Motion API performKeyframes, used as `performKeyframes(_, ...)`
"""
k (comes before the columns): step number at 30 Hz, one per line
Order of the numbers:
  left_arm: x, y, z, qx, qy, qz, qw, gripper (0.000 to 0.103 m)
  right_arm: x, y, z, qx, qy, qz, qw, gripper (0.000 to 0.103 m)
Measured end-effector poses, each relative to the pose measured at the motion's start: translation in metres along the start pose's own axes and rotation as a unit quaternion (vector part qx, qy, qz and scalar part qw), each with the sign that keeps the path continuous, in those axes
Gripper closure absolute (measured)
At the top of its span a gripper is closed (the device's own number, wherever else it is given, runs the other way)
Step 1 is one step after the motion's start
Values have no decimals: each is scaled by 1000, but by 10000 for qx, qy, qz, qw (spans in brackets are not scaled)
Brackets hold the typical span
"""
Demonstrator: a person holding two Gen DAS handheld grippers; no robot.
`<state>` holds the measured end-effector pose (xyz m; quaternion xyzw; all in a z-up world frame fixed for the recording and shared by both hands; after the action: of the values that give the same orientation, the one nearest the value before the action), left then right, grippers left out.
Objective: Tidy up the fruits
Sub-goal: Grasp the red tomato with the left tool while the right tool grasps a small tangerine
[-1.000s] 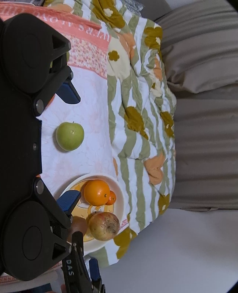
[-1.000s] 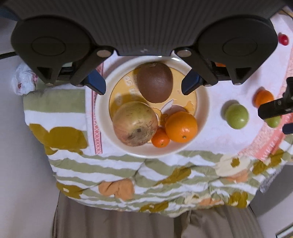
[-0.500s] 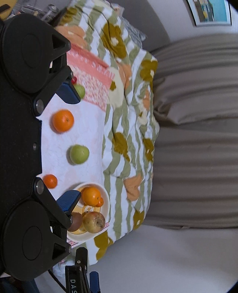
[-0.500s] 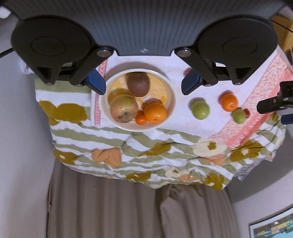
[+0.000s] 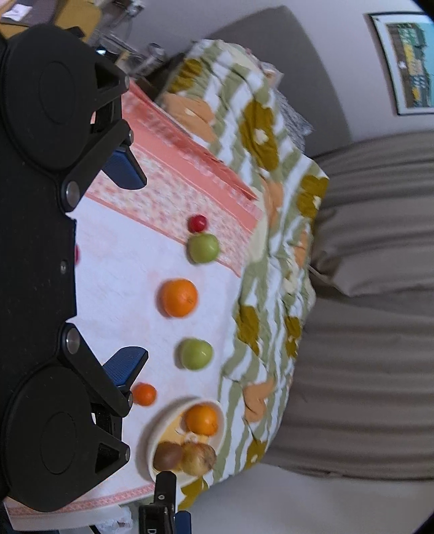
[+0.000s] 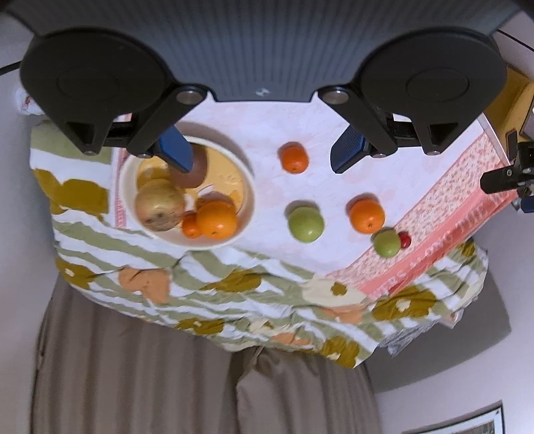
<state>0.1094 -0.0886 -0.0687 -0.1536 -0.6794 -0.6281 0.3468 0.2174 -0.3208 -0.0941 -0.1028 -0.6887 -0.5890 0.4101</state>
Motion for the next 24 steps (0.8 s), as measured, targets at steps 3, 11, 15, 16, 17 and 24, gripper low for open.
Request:
performKeyframes(3,-11,-16,10,81,49,171,9998,1,-20,-7,8,85,29,165,9998,0)
performKeyframes(11,-52,-59,26,208,-15,589,9980,2,-77,-27,25,192,18,498,9986,0)
performKeyframes(15,-69,-78,26,279,-118,794,9964,4,-97,-35,29,164,44,644,9978,0)
performKeyframes(16,-71,-81,26,291,-143,831,9960,8,-101,-37,31,171,47,675,9976,0)
performKeyframes(17,-74,-84,25,305,-190,887,9954,14,-103,-39,33,183,47,696,9974,0)
performKeyframes(24,-89,-92,21,343,-350,1070,9930,42,-118,-43,41,225,47,818,9964,1)
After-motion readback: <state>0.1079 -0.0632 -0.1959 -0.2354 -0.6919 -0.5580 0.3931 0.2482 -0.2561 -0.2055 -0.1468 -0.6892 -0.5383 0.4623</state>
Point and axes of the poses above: each gripper's, at about its wrist camera, not at the fingertips, and x roughly against the way its jaws point, z to its left, y to its top, the point moved 10 cm from there along -x, roughly the way its jaws point, and after that the axes turned 1 degree about -y, right-handed, at the moved point
